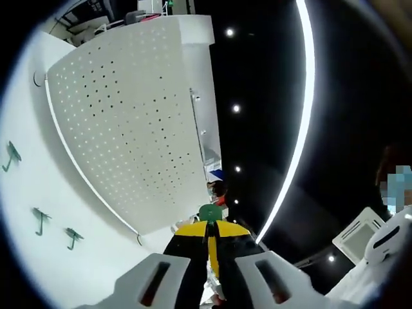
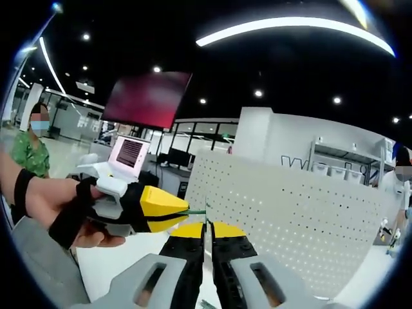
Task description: Insert the hook assembly into the mounting plate slot until the hook locks in place.
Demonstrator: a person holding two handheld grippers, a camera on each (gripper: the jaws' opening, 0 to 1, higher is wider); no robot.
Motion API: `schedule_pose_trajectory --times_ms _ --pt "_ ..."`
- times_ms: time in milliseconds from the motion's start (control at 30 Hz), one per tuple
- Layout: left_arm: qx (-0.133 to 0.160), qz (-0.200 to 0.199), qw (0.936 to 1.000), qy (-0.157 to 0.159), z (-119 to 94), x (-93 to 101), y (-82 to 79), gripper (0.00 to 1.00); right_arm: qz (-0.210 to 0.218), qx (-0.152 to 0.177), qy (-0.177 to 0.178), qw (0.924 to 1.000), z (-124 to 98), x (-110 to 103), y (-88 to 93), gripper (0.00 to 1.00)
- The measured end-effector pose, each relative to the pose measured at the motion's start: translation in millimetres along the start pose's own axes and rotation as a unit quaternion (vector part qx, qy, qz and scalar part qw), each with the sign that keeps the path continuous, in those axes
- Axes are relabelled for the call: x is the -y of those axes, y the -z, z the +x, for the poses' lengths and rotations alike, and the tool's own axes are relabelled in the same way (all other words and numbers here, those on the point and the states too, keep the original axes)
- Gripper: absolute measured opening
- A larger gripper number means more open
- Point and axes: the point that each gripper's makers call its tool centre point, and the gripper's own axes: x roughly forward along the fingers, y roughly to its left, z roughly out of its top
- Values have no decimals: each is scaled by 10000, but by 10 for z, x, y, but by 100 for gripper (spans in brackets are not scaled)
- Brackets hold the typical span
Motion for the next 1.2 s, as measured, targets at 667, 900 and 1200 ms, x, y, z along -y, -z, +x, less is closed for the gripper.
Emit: schedule_pose_trajectory --times_ms 667,900,1200 --pt "-469 1570 9853 -477 -5 -11 -11 2 118 -154 -274 9994 32 -55 76 3" --pt "-503 2048 9757 -592 -15 -22 -44 2 123 -232 -322 9991 42 -80 108 7" --pt "-505 2626 9603 -789 -3 -44 -115 2 536 -453 -444 9965 37 -82 247 14"
